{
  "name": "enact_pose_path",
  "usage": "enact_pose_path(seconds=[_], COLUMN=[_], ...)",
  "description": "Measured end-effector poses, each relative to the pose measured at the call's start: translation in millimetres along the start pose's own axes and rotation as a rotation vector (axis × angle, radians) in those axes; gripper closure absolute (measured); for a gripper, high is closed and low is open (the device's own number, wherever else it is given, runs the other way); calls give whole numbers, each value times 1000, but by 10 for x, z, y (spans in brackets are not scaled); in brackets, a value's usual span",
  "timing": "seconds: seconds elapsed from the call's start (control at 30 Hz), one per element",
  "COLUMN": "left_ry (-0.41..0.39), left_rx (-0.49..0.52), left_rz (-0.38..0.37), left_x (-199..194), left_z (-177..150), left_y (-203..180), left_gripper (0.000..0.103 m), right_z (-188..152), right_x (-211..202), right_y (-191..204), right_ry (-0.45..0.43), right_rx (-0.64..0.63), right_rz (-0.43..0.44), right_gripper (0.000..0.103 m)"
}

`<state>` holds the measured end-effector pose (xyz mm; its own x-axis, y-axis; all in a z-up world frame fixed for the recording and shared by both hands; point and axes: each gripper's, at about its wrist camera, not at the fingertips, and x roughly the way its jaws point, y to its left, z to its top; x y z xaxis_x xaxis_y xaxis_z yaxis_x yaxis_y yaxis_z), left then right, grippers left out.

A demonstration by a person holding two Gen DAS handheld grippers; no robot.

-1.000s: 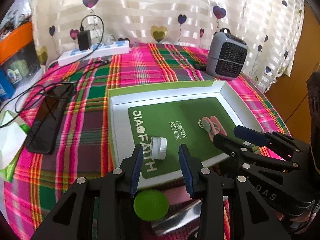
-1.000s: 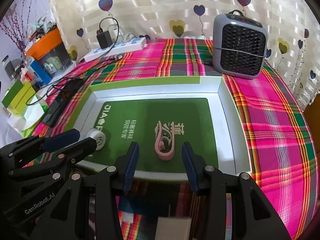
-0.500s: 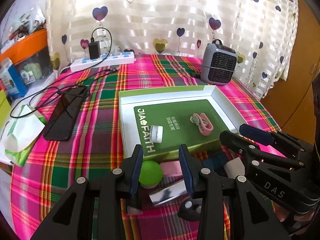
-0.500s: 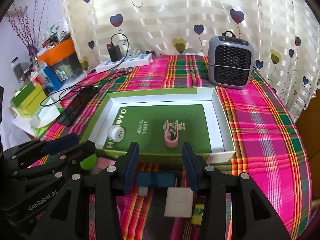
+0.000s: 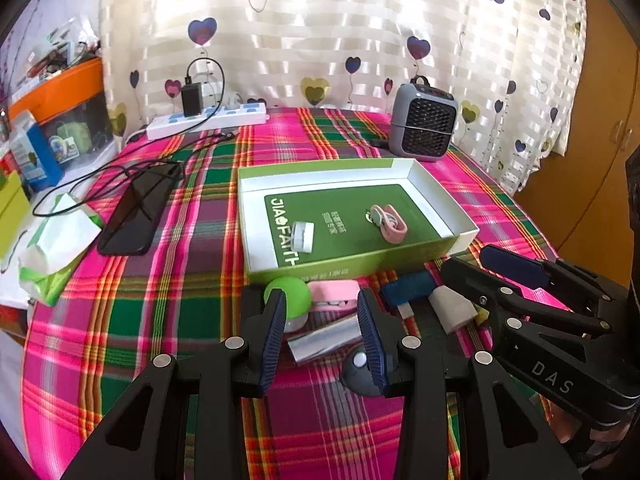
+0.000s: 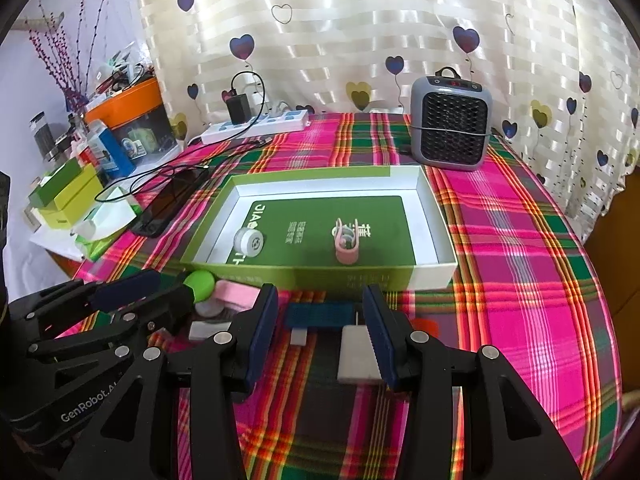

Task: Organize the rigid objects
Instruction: 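Withdraw both grippers from the tray back toward the remaining items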

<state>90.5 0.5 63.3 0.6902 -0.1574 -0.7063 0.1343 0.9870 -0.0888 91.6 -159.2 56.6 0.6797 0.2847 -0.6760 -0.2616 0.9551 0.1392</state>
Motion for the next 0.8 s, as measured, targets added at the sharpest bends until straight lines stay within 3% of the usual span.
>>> enact_pose_path(seconds=[0.8], left_ry=[27], left_rx=[-86], left_rz=[-7], left_x=[-107], left_z=[-492], left_y=[398], left_gripper=[67], right_z=[-472], right_x=[-239], right_y=[-121], right_ry=[-6], right_rx=[26], right_rz=[-64], right_gripper=[58])
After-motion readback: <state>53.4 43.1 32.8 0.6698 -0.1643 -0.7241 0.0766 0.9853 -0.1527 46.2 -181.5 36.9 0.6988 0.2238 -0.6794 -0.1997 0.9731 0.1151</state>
